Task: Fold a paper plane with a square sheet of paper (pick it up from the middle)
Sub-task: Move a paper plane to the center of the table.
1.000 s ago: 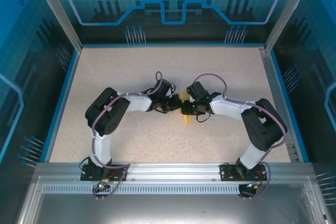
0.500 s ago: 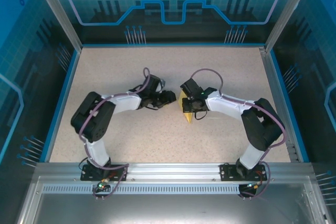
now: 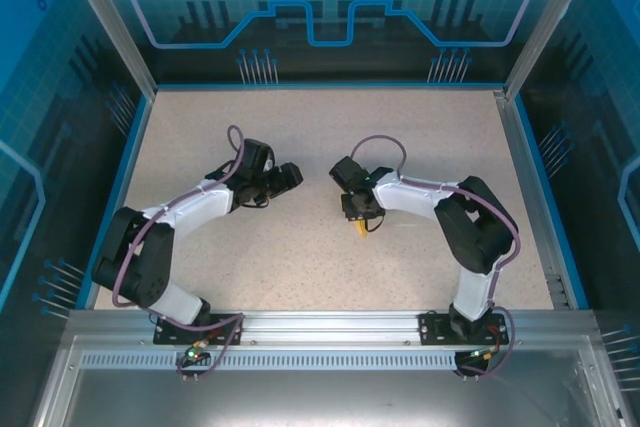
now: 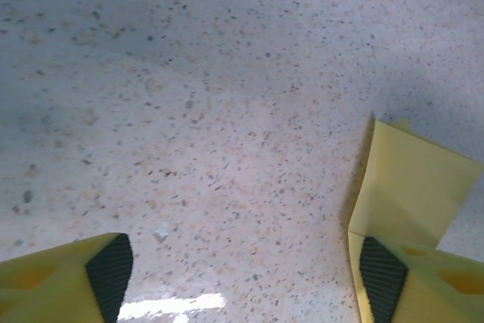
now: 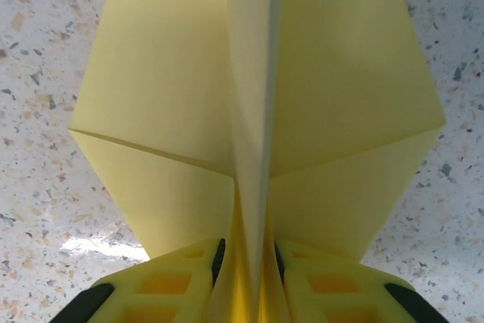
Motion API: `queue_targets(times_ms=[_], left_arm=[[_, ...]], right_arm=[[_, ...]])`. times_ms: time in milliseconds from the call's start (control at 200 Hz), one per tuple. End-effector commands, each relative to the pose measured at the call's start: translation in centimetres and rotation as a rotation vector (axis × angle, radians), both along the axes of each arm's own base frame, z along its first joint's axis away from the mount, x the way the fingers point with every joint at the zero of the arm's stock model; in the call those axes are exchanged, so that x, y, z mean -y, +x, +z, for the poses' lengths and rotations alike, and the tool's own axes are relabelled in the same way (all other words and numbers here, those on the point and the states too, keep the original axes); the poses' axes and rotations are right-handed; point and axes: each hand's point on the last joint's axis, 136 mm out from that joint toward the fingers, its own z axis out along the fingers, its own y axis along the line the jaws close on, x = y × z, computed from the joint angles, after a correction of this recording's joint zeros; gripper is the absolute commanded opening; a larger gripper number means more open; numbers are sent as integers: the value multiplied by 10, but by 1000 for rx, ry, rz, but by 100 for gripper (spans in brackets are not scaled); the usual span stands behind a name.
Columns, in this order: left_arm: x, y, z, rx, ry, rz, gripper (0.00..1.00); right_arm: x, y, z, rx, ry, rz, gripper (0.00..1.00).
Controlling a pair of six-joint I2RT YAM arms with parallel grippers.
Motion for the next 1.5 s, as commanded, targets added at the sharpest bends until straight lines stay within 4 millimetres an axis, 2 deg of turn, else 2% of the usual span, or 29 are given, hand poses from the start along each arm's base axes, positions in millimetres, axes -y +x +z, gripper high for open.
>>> queue_targets(times_ms=[0,110,180,335,520,740,905,1055,1321,1436,1451,1491], left_arm=[[-13,-6,0,-1,62,19,87],[-17,-8,0,-1,77,31,93],[-20,-9,0,-2,89,41,97],[-33,-13,3,-5,131,73,99],[-57,-23,7,-8,158,140,99],[-68,-37,6,-25,181,152,99],[-69,-41,5,-31,184,148,99],[-69,-41,3,-34,184,145,99],[-67,-40,-1,-48,186,138,99],[-67,-39,-2,-52,184,135,98],[-67,-39,-2,-53,185,135,99],[-66,-39,-2,-51,183,136,99]], right_arm=[[-5,2,3,13,-21,-18,25],[-4,4,-1,8,-31,-26,23],[-4,4,-3,0,-40,-25,16],[-9,12,11,27,-36,-3,4],[-34,42,42,105,1,48,3],[-61,88,46,139,38,52,4],[-73,108,36,133,36,55,8],[-78,118,22,117,11,49,17],[-76,120,0,78,-26,34,18],[-77,121,2,78,-26,28,21],[-76,119,-10,58,-41,28,22],[-75,118,-14,52,-47,25,24]])
